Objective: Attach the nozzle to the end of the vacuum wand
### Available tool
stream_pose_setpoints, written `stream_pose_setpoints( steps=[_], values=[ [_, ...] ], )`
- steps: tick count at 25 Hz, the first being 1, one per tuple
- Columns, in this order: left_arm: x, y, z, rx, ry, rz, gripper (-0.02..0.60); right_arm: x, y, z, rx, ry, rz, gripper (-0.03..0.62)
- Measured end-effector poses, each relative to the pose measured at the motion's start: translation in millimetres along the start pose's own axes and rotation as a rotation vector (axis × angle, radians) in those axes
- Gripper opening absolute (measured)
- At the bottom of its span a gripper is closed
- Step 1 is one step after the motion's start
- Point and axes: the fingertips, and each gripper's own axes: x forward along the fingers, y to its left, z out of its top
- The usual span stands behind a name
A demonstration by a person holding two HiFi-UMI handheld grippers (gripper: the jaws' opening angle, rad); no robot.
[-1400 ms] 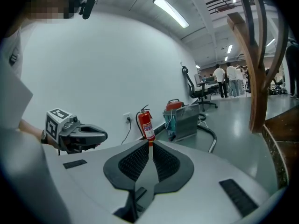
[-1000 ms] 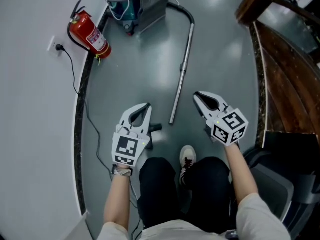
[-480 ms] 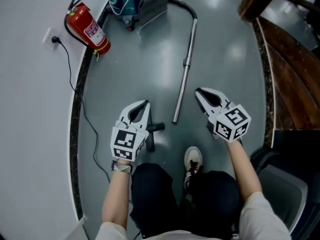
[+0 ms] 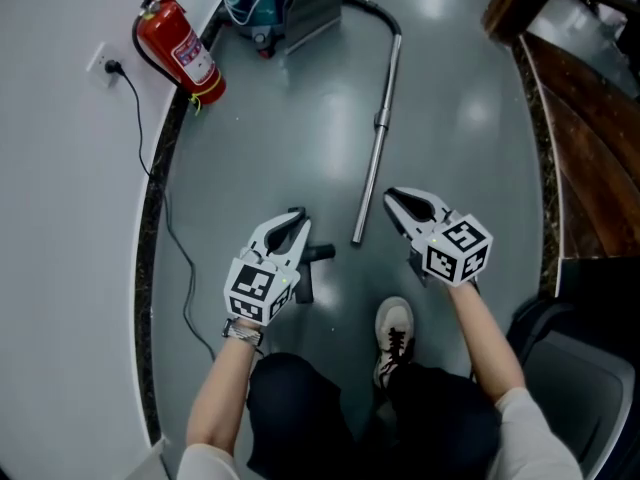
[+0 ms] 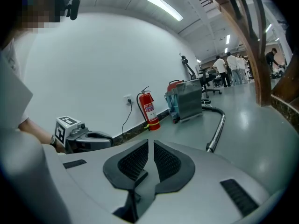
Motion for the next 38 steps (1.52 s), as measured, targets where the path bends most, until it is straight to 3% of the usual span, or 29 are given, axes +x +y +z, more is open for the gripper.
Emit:
stream_pose_setpoints(
  steps=[2, 6, 10, 14, 21, 24, 26, 28, 33, 36, 38],
  values=[
    [0, -4, -9, -0.014, 0.016, -0.014, 0.032, 1, 1, -12, 0.014, 0.012, 0.010, 0.037],
    [5, -13, -18, 0.031, 0.053, -0.084, 0.052, 2, -1, -30, 0.030, 0.048, 0.006, 0.086],
    [-1, -12, -15, 0.034, 0.062, -0.143, 0.054, -5, 8, -31, -0.037, 0.122, 0.032, 0.120],
    [9, -7, -25, 0.086, 0.153, -0.156, 0.086, -1, -6, -25, -0.031, 0.128, 0.020, 0.121],
    [12, -11, -85, -0.011, 0.269, -0.209, 0.124, 34, -48, -96, 0.037, 0.240, -0.026, 0.133],
    [10, -18, -107, -0.030, 0.307, -0.288, 0.126, 44, -70, -129, 0.090, 0.274, -0.047, 0.133],
    [7, -21, -118, 0.028, 0.344, -0.334, 0.141, 49, -81, -151, 0.129, 0.295, -0.066, 0.133],
    [5, -12, -121, 0.077, 0.351, -0.328, 0.141, 57, -93, -169, 0.194, 0.314, -0.096, 0.133],
    [3, 14, -110, -0.008, 0.247, -0.275, 0.149, 80, -105, -193, 0.383, 0.301, -0.148, 0.146],
    [-4, 8, -113, 0.022, 0.252, -0.304, 0.155, 94, -95, -194, 0.315, 0.299, -0.060, 0.152],
    [-10, 2, -120, 0.033, 0.276, -0.333, 0.156, 95, -88, -199, 0.153, 0.347, 0.015, 0.152]
  ],
)
